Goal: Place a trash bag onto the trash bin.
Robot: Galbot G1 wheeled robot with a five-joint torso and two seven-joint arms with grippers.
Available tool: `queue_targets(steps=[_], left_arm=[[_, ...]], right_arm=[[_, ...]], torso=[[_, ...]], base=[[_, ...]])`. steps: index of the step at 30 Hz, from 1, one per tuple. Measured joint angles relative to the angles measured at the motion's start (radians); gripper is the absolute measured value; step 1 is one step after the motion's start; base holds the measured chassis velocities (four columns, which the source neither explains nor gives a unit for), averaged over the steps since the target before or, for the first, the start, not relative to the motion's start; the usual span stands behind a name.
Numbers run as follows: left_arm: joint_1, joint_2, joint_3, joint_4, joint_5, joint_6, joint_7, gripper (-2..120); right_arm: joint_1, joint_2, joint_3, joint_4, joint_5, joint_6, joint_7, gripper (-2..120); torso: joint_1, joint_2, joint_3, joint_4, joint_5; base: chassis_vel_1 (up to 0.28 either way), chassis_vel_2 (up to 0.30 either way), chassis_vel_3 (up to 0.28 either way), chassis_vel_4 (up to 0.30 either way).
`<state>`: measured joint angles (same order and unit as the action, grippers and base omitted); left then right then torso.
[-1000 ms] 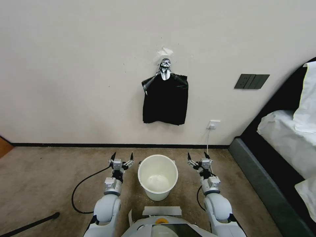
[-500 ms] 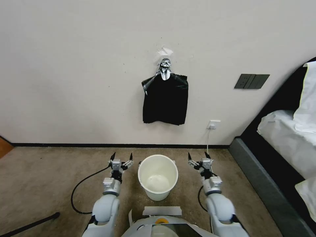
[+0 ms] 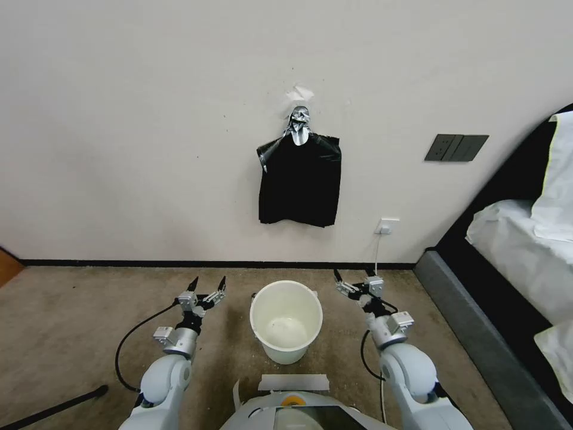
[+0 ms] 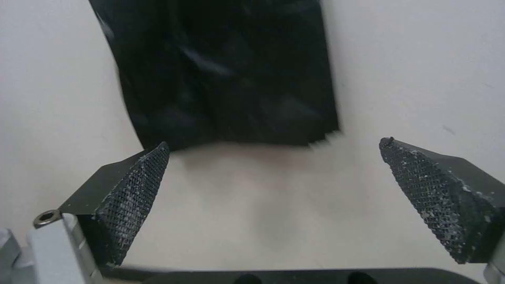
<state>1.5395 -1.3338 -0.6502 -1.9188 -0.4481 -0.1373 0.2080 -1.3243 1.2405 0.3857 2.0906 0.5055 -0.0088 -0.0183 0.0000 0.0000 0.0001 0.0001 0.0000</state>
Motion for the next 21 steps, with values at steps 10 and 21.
queue_targets(steps=[10, 21], left_arm=[[0.017, 0.009, -0.014, -0.045, -0.024, -0.008, 0.0, 100], [0.025, -0.005, -0.014, -0.039, -0.019, -0.008, -0.003, 100]], right_arm=[[0.579, -0.129, -0.252, -0.116, 0.281, -0.073, 0.214, 100], [1.012, -0.076, -0.459, -0.372, 0.429, -0.111, 0.438, 100]], torso=[[0.0, 0.0, 0.0, -0.0004, -0.0002], [0.0, 0.0, 0.0, -0.0001, -0.0001]], base=[[0.0, 0.0, 0.0, 0.0], [0.0, 0.0, 0.0, 0.0]])
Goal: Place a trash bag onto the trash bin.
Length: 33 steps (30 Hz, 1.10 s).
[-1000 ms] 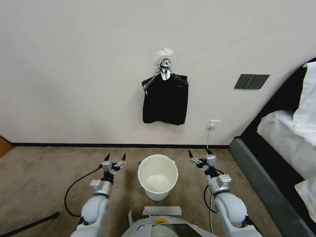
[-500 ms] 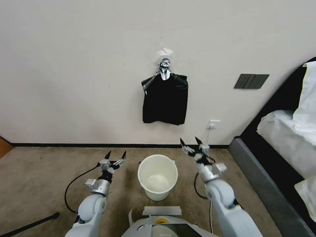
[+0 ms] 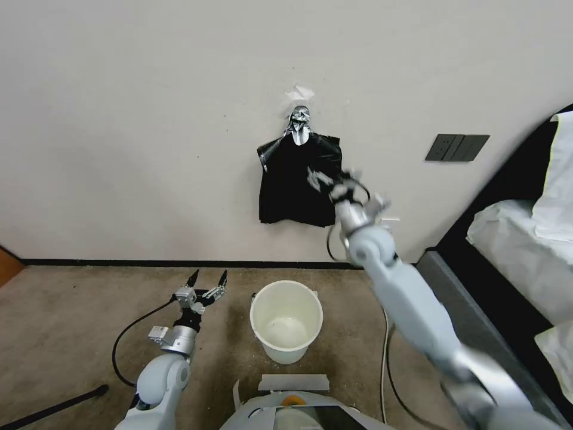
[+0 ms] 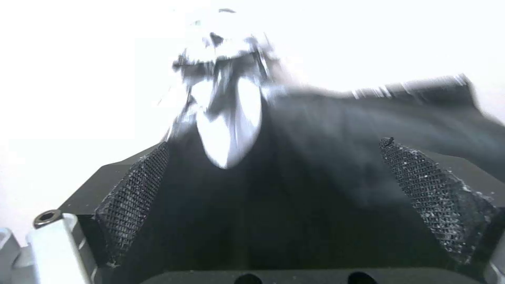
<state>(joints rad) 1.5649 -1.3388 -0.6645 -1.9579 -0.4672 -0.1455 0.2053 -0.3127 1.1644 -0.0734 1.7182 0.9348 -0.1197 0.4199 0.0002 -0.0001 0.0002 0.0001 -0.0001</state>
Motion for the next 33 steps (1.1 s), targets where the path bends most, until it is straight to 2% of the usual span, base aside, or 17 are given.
queue_targets(steps=[7, 14, 23, 24, 26, 28, 29, 31, 33], left_arm=[[0.001, -0.01, 0.005, 0.006, 0.004, 0.0, -0.001, 100], [0.0, -0.017, 0.005, 0.008, 0.005, 0.0, -0.003, 100], [0.003, -0.023, 0.005, 0.01, 0.005, -0.004, -0.004, 100], [0.004, -0.024, 0.005, 0.01, 0.005, -0.006, -0.004, 100], [0.004, -0.026, 0.005, 0.012, 0.005, -0.008, -0.004, 100], [0.005, -0.027, 0.006, 0.016, 0.005, -0.014, -0.004, 100], [0.005, -0.027, 0.006, 0.016, 0.005, -0.014, -0.004, 100], [0.005, -0.029, 0.006, 0.018, 0.005, -0.016, -0.004, 100], [0.005, -0.029, 0.006, 0.019, 0.005, -0.017, -0.004, 100]], right_arm=[[0.095, 0.02, -0.044, -0.05, 0.005, -0.002, 0.033, 99], [0.116, 0.023, -0.083, -0.059, 0.0, -0.004, 0.039, 86], [0.114, 0.031, -0.103, -0.069, -0.022, -0.005, 0.038, 77], [0.114, 0.034, -0.104, -0.074, -0.026, -0.006, 0.038, 70], [0.114, 0.036, -0.105, -0.079, -0.028, -0.006, 0.038, 67], [0.116, 0.039, -0.107, -0.087, -0.034, -0.006, 0.038, 55], [0.116, 0.039, -0.107, -0.087, -0.034, -0.006, 0.038, 55], [0.122, 0.042, -0.108, -0.093, -0.035, -0.006, 0.038, 44], [0.125, 0.043, -0.109, -0.096, -0.036, -0.006, 0.038, 41]], torso=[[0.0, 0.0, 0.0, 0.0, -0.0002], [0.0, 0.0, 0.0, -0.0001, 0.0], [0.0, 0.0, 0.0, -0.0001, 0.0], [0.0, 0.0, 0.0, 0.0, 0.0], [0.0, 0.0, 0.0, 0.0, 0.0001], [0.0, 0.0, 0.0, -0.0003, 0.0], [0.0, 0.0, 0.0, -0.0003, 0.0], [0.0, 0.0, 0.0, 0.0, 0.0], [0.0, 0.0, 0.0, 0.0, 0.0]], base=[[0.0, 0.0, 0.0, 0.0], [0.0, 0.0, 0.0, 0.0], [0.0, 0.0, 0.0, 0.0], [0.0, 0.0, 0.0, 0.0], [0.0, 0.0, 0.0, 0.0], [0.0, 0.0, 0.0, 0.0], [0.0, 0.0, 0.0, 0.0], [0.0, 0.0, 0.0, 0.0], [0.0, 0.0, 0.0, 0.0]])
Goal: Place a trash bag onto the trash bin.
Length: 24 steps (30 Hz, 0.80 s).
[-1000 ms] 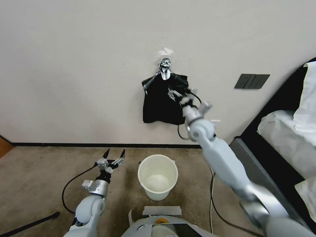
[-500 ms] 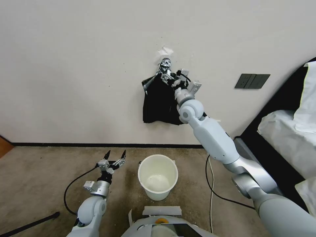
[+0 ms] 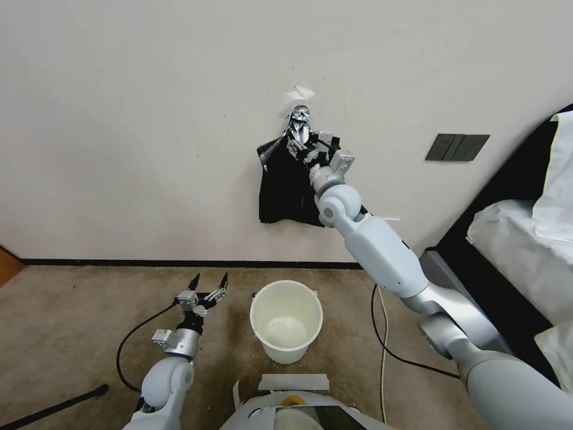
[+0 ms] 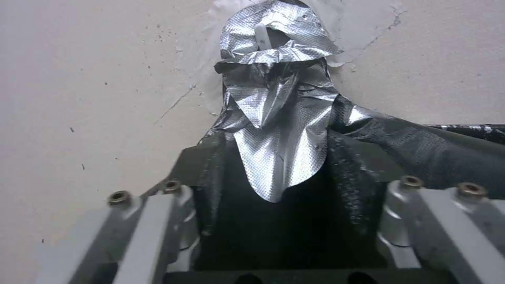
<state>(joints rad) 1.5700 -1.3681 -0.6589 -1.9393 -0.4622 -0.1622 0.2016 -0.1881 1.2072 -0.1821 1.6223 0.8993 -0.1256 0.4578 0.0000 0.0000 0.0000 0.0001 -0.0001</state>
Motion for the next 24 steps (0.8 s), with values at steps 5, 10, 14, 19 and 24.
queue_targets(steps=[5, 10, 14, 19, 24], left_arm=[[0.003, -0.005, 0.003, 0.005, 0.0, -0.004, 0.0, 100], [0.007, -0.008, 0.003, 0.005, 0.0, -0.007, 0.0, 100], [0.006, -0.008, 0.003, 0.001, 0.0, -0.007, 0.0, 100], [0.009, -0.009, 0.001, -0.002, 0.0, -0.009, 0.0, 100], [0.009, -0.01, 0.0, -0.002, 0.0, -0.011, 0.001, 100]], right_arm=[[0.004, 0.0, -0.002, -0.003, -0.001, 0.001, 0.001, 23], [0.002, -0.002, -0.002, -0.004, -0.002, 0.002, 0.002, 2], [0.002, 0.001, -0.003, -0.006, -0.003, 0.003, 0.002, 0], [0.004, 0.001, -0.006, -0.001, -0.001, 0.0, 0.017, 0], [0.001, 0.015, 0.001, 0.067, 0.08, -0.145, 0.18, 0]], torso=[[0.0, 0.0, 0.0, -0.0001, 0.0001], [0.0, 0.0, 0.0, -0.0002, 0.0001], [0.0, 0.0, 0.0, 0.0, 0.0001], [0.0, 0.0, 0.0, -0.0001, 0.0001], [0.0, 0.0, 0.0, 0.0, 0.0001]], base=[[0.0, 0.0, 0.0, 0.0], [0.0, 0.0, 0.0, 0.0], [0.0, 0.0, 0.0, 0.0], [0.0, 0.0, 0.0, 0.0], [0.0, 0.0, 0.0, 0.0]])
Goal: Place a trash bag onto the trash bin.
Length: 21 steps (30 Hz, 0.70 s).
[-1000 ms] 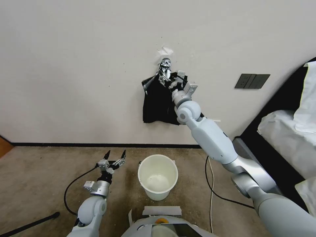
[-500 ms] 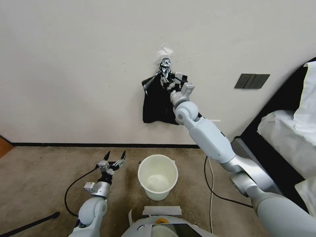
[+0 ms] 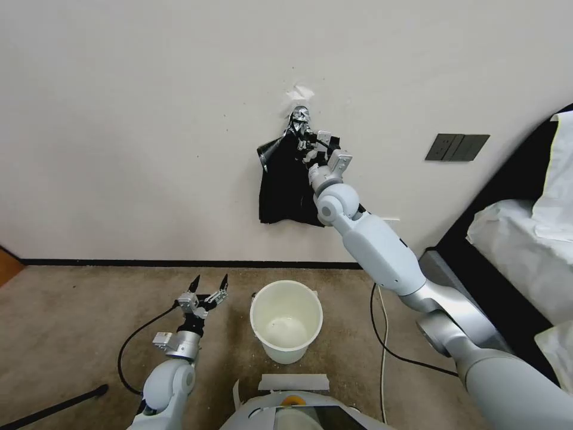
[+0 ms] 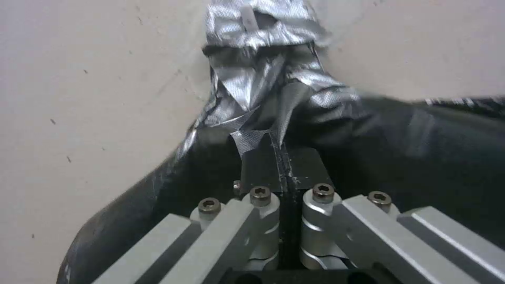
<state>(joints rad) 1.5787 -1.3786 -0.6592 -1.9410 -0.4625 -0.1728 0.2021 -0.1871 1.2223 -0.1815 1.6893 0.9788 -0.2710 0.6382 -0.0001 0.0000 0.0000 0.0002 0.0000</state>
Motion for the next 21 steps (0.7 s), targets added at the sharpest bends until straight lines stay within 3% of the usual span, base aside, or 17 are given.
queue_targets(steps=[1, 3, 6, 10, 11, 21], left_arm=[[0.0, 0.0, 0.0, 0.0, 0.0, 0.0, 0.0, 100], [0.001, -0.001, 0.0, -0.001, 0.0, 0.0, 0.0, 100], [0.002, -0.002, -0.001, -0.002, 0.0, -0.001, 0.0, 100], [0.003, -0.002, -0.002, -0.002, 0.0, -0.002, 0.0, 100], [0.003, -0.002, -0.002, -0.002, 0.0, -0.002, 0.001, 100], [-0.005, 0.017, -0.001, -0.009, -0.001, -0.003, 0.001, 100]], right_arm=[[0.0, 0.0, 0.0, 0.0, 0.0, 0.0, 0.0, 0], [-0.001, 0.002, 0.003, 0.033, 0.037, -0.108, 0.109, 0], [-0.001, 0.004, 0.01, 0.062, 0.083, -0.19, 0.194, 0], [-0.001, 0.006, 0.017, 0.085, 0.13, -0.235, 0.253, 0], [-0.006, 0.019, 0.029, 0.14, 0.226, -0.301, 0.342, 0], [-0.092, 0.033, 0.008, 0.234, 0.248, -0.331, 0.38, 0]], torso=[[0.0, 0.0, 0.0, 0.0, 0.0], [0.0, 0.0, 0.0, -0.0002, 0.0], [0.0, 0.0, 0.0, -0.0002, 0.0], [0.0, 0.0, 0.0, -0.0003, 0.0], [0.0, 0.0, 0.0, -0.0002, 0.0], [0.0, 0.0, 0.0, -0.0001, -0.0001]], base=[[0.0, 0.0, 0.0, 0.0], [0.0, 0.0, 0.0, 0.0], [0.0, 0.0, 0.0, 0.0], [0.0, 0.0, 0.0, 0.0], [0.0, 0.0, 0.0, 0.0], [0.0, 0.0, 0.0, 0.0]])
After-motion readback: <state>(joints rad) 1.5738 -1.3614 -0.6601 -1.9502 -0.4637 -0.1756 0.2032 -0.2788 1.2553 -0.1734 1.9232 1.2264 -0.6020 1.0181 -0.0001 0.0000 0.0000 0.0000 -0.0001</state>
